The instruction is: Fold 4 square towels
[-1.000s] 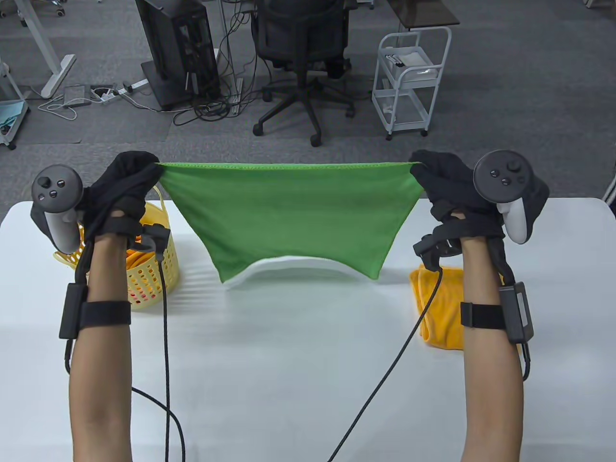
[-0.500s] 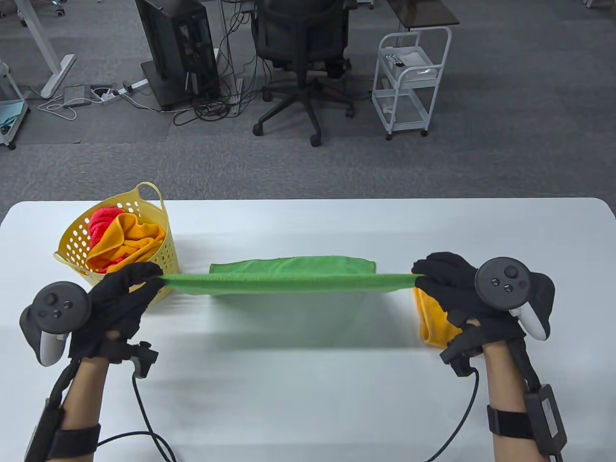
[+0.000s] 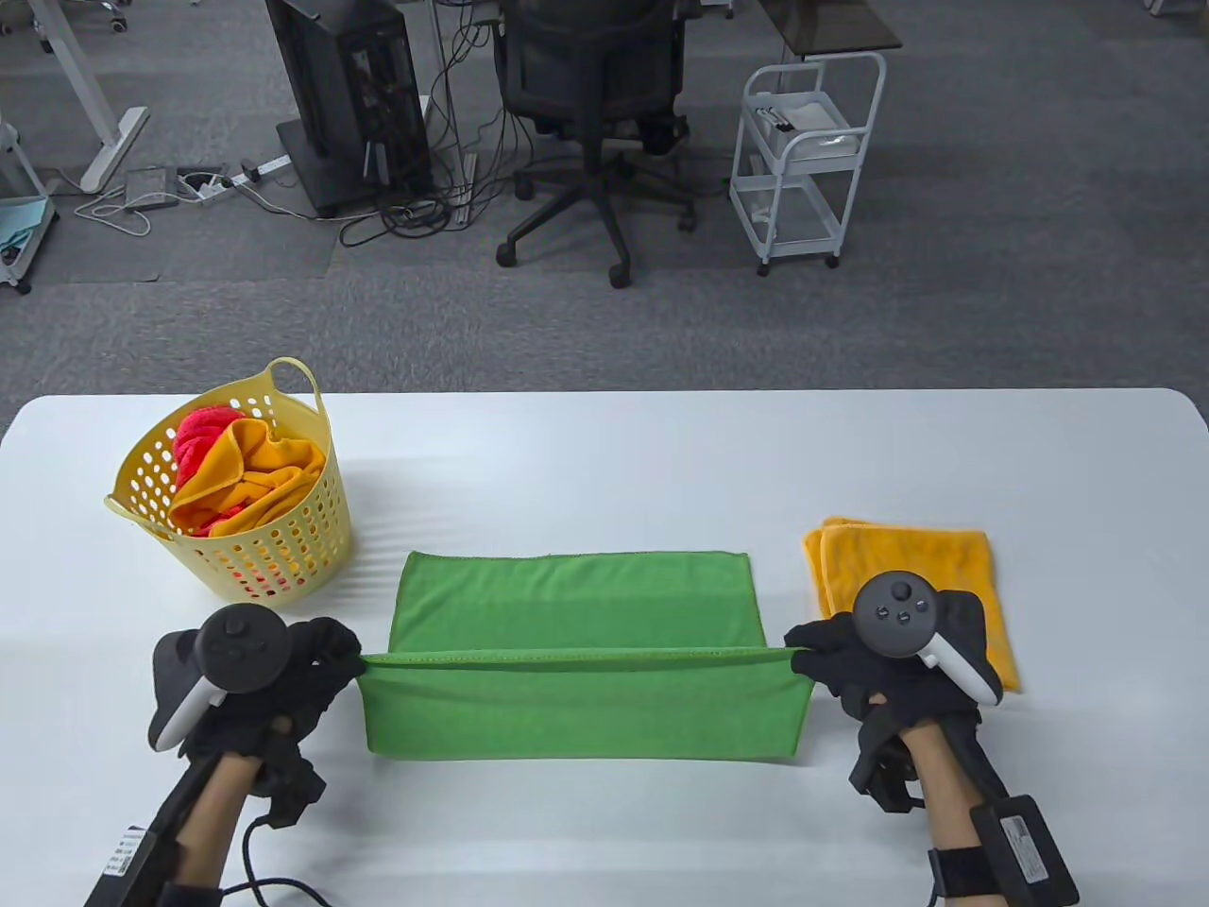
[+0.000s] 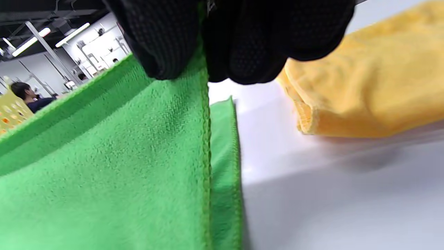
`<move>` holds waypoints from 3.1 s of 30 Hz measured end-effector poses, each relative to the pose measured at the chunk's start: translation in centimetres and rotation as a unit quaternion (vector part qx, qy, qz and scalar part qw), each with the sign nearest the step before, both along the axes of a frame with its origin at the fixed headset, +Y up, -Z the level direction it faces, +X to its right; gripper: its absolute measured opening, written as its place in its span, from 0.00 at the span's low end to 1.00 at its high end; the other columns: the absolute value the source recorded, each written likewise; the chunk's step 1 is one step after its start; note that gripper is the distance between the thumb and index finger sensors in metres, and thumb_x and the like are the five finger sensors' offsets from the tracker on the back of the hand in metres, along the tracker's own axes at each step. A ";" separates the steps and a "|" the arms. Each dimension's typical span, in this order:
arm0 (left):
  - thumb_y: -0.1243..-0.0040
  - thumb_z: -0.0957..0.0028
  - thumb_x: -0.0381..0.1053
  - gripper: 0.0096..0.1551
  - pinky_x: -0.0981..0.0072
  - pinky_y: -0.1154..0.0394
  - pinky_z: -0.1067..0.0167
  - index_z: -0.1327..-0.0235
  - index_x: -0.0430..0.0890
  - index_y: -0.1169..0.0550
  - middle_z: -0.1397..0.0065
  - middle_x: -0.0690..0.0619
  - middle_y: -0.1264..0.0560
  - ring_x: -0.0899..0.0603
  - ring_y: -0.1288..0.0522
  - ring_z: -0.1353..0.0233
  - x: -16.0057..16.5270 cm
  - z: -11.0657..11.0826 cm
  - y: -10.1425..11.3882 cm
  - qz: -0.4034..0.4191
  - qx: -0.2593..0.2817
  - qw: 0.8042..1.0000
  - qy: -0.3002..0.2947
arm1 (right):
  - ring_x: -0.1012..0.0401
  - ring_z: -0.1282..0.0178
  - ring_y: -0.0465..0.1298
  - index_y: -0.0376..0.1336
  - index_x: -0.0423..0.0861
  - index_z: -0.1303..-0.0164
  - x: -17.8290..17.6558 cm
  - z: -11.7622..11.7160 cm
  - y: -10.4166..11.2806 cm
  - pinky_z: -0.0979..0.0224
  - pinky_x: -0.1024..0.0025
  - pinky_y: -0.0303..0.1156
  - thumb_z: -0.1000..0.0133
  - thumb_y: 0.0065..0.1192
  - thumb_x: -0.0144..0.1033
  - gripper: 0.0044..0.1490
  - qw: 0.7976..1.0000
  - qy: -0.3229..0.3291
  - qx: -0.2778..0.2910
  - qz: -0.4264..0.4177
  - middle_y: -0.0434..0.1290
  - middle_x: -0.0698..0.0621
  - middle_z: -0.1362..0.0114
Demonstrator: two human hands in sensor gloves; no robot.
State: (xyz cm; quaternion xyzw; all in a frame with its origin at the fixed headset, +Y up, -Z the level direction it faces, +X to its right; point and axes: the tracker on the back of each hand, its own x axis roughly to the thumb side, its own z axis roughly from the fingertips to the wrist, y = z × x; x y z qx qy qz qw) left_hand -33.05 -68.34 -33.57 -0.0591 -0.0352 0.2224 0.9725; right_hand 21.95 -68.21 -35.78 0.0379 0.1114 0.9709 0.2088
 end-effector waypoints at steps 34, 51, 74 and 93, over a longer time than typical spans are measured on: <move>0.32 0.40 0.52 0.18 0.33 0.38 0.28 0.41 0.47 0.17 0.36 0.43 0.17 0.30 0.22 0.34 5.1 -13.5 -4.4 -0.096 -0.070 0.962 0.245 | 0.51 0.49 0.82 0.77 0.42 0.40 -3.4 -14.2 -4.4 0.46 0.56 0.77 0.36 0.71 0.48 0.25 0.974 -0.164 -0.100 0.124 0.82 0.41 0.40; 0.51 0.34 0.60 0.33 0.31 0.43 0.26 0.23 0.43 0.27 0.23 0.37 0.25 0.26 0.28 0.26 4.1 -8.7 -2.0 -0.028 -0.061 0.980 0.189 | 0.48 0.42 0.82 0.63 0.37 0.22 -4.3 -10.8 -3.2 0.41 0.55 0.77 0.33 0.55 0.58 0.42 0.970 -0.172 -0.106 0.133 0.73 0.35 0.25; 0.58 0.40 0.76 0.53 0.22 0.72 0.31 0.10 0.51 0.55 0.12 0.34 0.69 0.22 0.77 0.21 4.0 0.8 -2.5 -0.173 -0.024 0.982 -0.077 | 0.47 0.35 0.80 0.56 0.33 0.16 -9.1 -8.8 -6.3 0.36 0.56 0.76 0.35 0.67 0.53 0.48 0.921 -0.262 -0.175 0.229 0.67 0.33 0.20; 0.56 0.40 0.74 0.53 0.22 0.71 0.31 0.11 0.48 0.52 0.12 0.32 0.66 0.20 0.74 0.21 4.3 1.0 -3.1 -0.177 -0.020 0.981 -0.076 | 0.55 0.48 0.84 0.64 0.43 0.29 -10.4 -9.2 -5.4 0.46 0.62 0.79 0.35 0.70 0.42 0.28 0.936 -0.234 -0.146 0.220 0.75 0.41 0.32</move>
